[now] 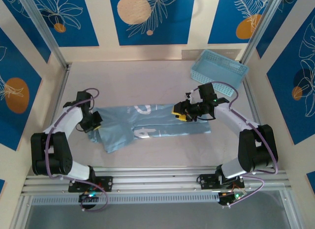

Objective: Fold and stack the t-shirts

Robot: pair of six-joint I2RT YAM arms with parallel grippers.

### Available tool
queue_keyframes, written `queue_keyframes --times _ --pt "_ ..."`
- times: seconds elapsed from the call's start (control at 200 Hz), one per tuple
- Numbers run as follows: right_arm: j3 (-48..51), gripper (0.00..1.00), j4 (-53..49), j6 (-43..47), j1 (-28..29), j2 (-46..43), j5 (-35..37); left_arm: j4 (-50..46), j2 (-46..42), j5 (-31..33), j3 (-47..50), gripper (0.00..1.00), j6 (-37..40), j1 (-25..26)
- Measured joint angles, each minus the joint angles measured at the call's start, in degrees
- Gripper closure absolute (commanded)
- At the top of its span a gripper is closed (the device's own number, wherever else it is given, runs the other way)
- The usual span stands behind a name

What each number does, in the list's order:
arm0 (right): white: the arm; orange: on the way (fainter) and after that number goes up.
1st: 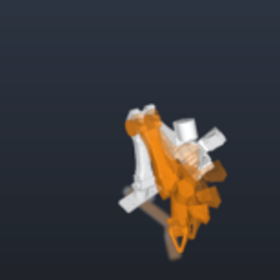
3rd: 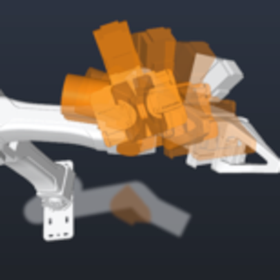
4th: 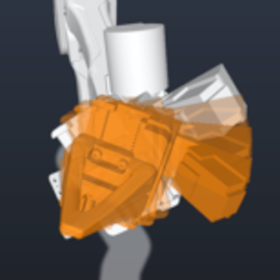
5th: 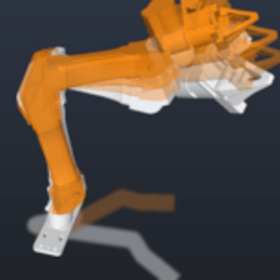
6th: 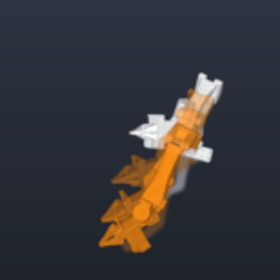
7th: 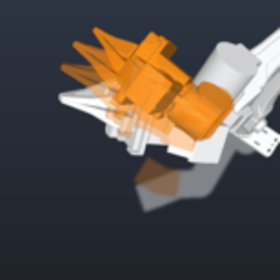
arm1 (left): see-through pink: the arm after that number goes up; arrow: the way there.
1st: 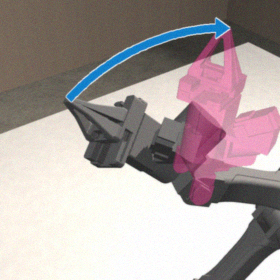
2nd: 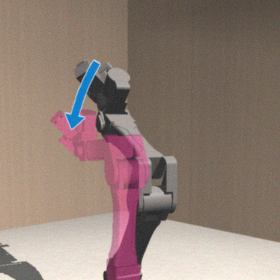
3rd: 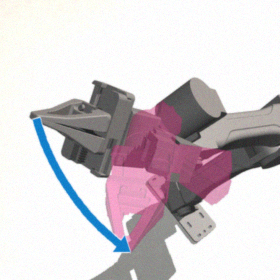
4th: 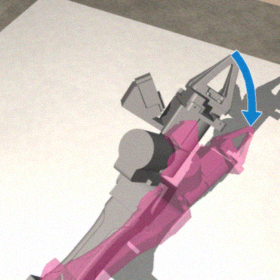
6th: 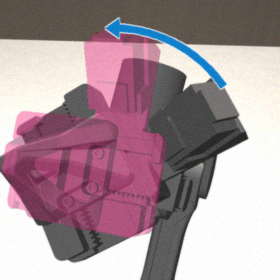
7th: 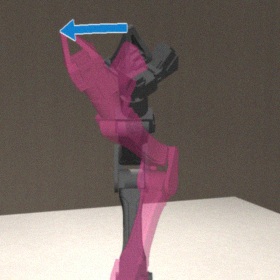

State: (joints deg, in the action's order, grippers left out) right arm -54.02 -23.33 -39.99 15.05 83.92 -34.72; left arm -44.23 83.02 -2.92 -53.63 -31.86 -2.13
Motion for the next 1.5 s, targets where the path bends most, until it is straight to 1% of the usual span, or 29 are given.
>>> queue_keyframes --times 0.195,0.455,0.695,0.89,0.91,0.98,1.02,1.055,1.09,1.105,1.13,1.175,1.21,1.3,1.365,1.43,1.5 --pt "-0.3 0.54 -0.3 0.0 0.0 0.0 0.0 -4.8 3.0 0.9 -8.0 1.0 -1.0 0.0" --pt "-0.4 0.54 -0.5 0.0 0.0 0.4 0.2 -13.4 11.5 2.6 -21.9 1.0 -1.4 0.0" --pt "-0.4 0.54 -0.6 0.1 0.0 0.4 0.2 -16.8 20.7 4.7 -29.3 1.0 -0.7 0.0" --pt "-0.4 0.54 -1.8 0.3 -0.2 0.4 1.7 -16.2 28.0 8.9 -32.4 1.0 1.0 0.0" --pt "-0.4 0.54 -1.9 0.4 -0.2 0.4 2.0 -16.0 28.6 9.3 -32.4 0.96 1.0 0.0" --pt "-0.4 0.57 -2.5 0.8 -0.5 0.4 3.5 -15.2 30.3 11.1 -32.4 0.67 1.9 0.0" --pt "-0.4 0.58 -3.1 1.0 -0.7 0.4 4.6 -14.7 30.7 12.3 -32.4 0.55 1.8 0.0" --pt "-0.4 0.59 -3.6 1.1 -1.1 0.4 5.8 -14.4 30.7 13.5 -32.3 0.48 1.7 0.0" --pt "-0.5 0.59 -4.2 1.2 -1.6 0.4 7.1 -13.9 30.0 14.7 -31.9 0.45 1.6 0.0" --pt "-0.6 0.6 -4.7 1.3 -1.9 0.5 7.9 -13.5 29.3 15.3 -31.4 0.43 1.4 0.1" --pt "-0.9 0.6 -5.3 1.3 -2.3 0.6 8.9 -12.8 28.1 16.0 -30.4 0.42 0.8 0.2" --pt "-1.9 0.61 -6.3 1.7 -3.2 1.2 11.0 -12.3 24.5 16.6 -28.0 0.42 0.0 0.2" --pt "-3.0 0.62 -6.9 2.0 -3.8 1.9 12.5 -12.2 21.3 16.4 -25.9 0.44 -1.0 0.2" --pt "-7.9 0.66 -8.9 3.1 -5.1 6.1 16.5 -11.9 10.9 13.8 -19.3 0.56 -4.8 0.9" --pt "-12.3 0.67 -9.9 4.3 -5.7 10.6 19.5 -11.7 4.6 10.1 -14.1 0.63 -8.7 2.4" --pt "-16.5 0.67 -11.4 5.6 -6.0 15.2 22.4 -10.6 1.8 5.8 -9.0 0.65 -13.0 5.2" --pt "-21.0 0.68 -13.7 6.9 -6.1 20.5 25.7 -8.7 2.5 1.9 -4.5 0.67 -17.4 8.1"
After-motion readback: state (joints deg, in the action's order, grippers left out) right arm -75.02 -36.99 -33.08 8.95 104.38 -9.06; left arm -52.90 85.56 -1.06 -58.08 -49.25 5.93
